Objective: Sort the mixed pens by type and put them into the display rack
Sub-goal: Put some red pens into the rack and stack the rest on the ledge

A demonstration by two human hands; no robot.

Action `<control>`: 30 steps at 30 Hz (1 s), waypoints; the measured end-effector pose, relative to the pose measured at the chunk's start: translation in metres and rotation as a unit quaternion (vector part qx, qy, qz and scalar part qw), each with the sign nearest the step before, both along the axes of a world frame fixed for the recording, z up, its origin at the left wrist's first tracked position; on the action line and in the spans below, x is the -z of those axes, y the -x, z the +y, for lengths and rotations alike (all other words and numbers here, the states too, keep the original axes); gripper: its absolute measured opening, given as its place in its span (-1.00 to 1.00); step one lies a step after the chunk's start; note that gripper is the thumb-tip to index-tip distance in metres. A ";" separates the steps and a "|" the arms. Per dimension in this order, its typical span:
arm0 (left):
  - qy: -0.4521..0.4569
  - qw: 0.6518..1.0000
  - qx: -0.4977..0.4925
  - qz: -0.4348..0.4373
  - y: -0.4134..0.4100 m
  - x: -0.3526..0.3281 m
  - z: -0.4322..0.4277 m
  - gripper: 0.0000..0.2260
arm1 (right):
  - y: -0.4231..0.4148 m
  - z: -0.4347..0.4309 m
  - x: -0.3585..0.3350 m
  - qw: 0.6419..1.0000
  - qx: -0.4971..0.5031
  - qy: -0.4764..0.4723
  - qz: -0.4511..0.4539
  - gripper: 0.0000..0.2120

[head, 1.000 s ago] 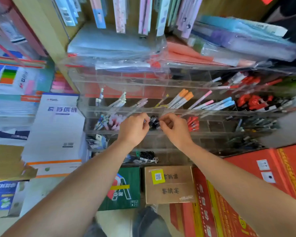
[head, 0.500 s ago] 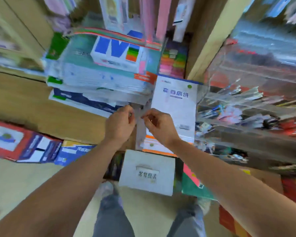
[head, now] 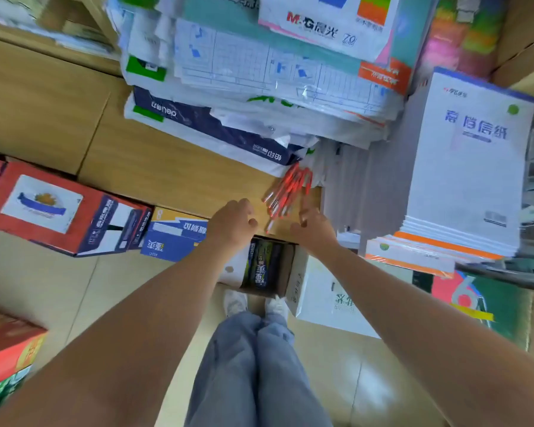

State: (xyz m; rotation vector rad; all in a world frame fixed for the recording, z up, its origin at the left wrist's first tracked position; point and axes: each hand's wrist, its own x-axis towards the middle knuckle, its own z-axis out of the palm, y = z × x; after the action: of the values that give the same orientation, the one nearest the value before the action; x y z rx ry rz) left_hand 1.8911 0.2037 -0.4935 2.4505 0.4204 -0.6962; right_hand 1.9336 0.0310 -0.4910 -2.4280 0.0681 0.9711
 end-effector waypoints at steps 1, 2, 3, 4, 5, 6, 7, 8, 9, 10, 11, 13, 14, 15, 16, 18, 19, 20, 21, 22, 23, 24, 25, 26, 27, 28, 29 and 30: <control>0.004 1.000 0.000 0.004 -0.002 0.012 0.000 -0.76 | -0.004 0.002 0.012 1.000 0.013 0.008 0.000 -0.55; 0.007 1.000 0.000 0.007 -0.006 0.025 0.000 -0.75 | -0.008 0.003 0.026 1.000 0.025 0.010 0.001 -0.51; 0.012 1.000 0.000 0.009 -0.010 0.038 -0.001 -0.73 | -0.013 0.004 0.038 0.999 0.035 0.015 0.005 -0.48; 0.016 1.000 0.001 0.009 -0.015 0.050 -0.003 -0.71 | -0.018 0.004 0.050 0.999 0.042 0.025 0.010 -0.46; 0.020 1.000 0.004 0.006 -0.019 0.061 -0.005 -0.69 | -0.023 0.004 0.062 0.998 0.048 0.035 0.012 -0.45; 0.022 1.000 0.008 0.003 -0.025 0.071 -0.007 -0.67 | -0.028 0.005 0.074 0.997 0.056 0.046 0.013 -0.44; 0.022 1.000 0.011 -0.001 -0.031 0.081 -0.010 -0.65 | -0.033 0.006 0.085 0.996 0.064 0.055 0.013 -0.42; 0.023 1.000 0.010 -0.007 -0.037 0.092 -0.012 -0.64 | -0.038 0.007 0.095 0.995 0.071 0.064 0.012 -0.39; 0.024 1.000 0.008 -0.014 -0.044 0.101 -0.014 -0.63 | -0.044 0.009 0.104 0.994 0.079 0.074 0.007 -0.36; 0.027 0.999 0.003 -0.021 -0.051 0.112 -0.015 -0.63 | -0.050 0.011 0.113 0.992 0.087 0.087 -0.001 -0.34; 0.032 0.999 -0.001 -0.028 -0.058 0.122 -0.017 -0.63 | -0.055 0.013 0.122 0.990 0.096 0.099 -0.013 -0.31; 0.044 0.998 -0.008 -0.040 -0.067 0.139 -0.022 -0.63 | -0.065 0.016 0.137 0.984 0.137 0.109 -0.029 -0.25; 0.049 0.998 -0.009 -0.043 -0.071 0.146 -0.025 -0.60 | -0.068 0.017 0.145 0.980 0.160 0.112 -0.032 -0.21; 0.049 0.998 -0.005 -0.045 -0.074 0.152 -0.028 -0.57 | -0.070 0.018 0.151 0.978 0.172 0.116 -0.032 -0.15; 0.043 0.998 0.001 -0.050 -0.078 0.157 -0.031 -0.55 | -0.071 0.019 0.155 0.977 0.172 0.119 -0.031 -0.10; 0.021 0.997 0.016 -0.070 -0.084 0.163 -0.036 -0.56 | -0.072 0.022 0.164 0.979 0.161 0.122 -0.034 -0.05; 0.009 0.996 0.020 -0.081 -0.087 0.165 -0.039 -0.59 | -0.073 0.023 0.166 0.979 0.159 0.124 -0.034 -0.05; -0.003 0.996 0.024 -0.089 -0.090 0.168 -0.041 -0.62 | -0.075 0.024 0.169 0.979 0.160 0.124 -0.037 -0.09; -0.015 0.995 0.027 -0.090 -0.092 0.170 -0.042 -0.64 | -0.076 0.026 0.173 0.978 0.166 0.120 -0.043 -0.17; -0.022 0.996 0.030 -0.083 -0.093 0.172 -0.042 -0.65 | -0.077 0.026 0.177 0.978 0.171 0.112 -0.047 -0.26; -0.026 0.996 0.034 -0.073 -0.094 0.173 -0.042 -0.67 | -0.078 0.027 0.181 0.979 0.173 0.096 -0.051 -0.35; -0.029 0.997 0.038 -0.064 -0.094 0.174 -0.041 -0.68 | -0.078 0.027 0.183 0.981 0.173 0.076 -0.051 -0.45; -0.032 0.997 0.044 -0.057 -0.094 0.174 -0.040 -0.68 | -0.079 0.026 0.185 0.982 0.177 0.054 -0.049 -0.53; -0.034 0.997 0.049 -0.052 -0.094 0.174 -0.039 -0.68 | -0.079 0.025 0.186 0.982 0.181 0.036 -0.047 -0.59; -0.035 0.997 0.054 -0.047 -0.094 0.173 -0.038 -0.68 | -0.080 0.024 0.186 0.982 0.183 0.023 -0.046 -0.64; -0.035 0.997 0.060 -0.042 -0.095 0.173 -0.038 -0.67 | -0.082 0.022 0.185 0.982 0.182 0.013 -0.046 -0.68; -0.036 0.996 0.065 -0.038 -0.095 0.173 -0.038 -0.66 | -0.083 0.020 0.184 0.983 0.179 0.007 -0.045 -0.73; -0.038 0.996 0.068 -0.036 -0.095 0.173 -0.038 -0.64 | -0.083 0.019 0.182 0.983 0.179 0.003 -0.046 -0.78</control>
State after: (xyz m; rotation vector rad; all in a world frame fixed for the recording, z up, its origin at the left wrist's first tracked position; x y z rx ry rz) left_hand 1.9858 0.1657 -0.6668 2.5863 0.2595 -0.6567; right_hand 2.0167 0.0496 -0.6729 -2.3504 0.4578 0.6953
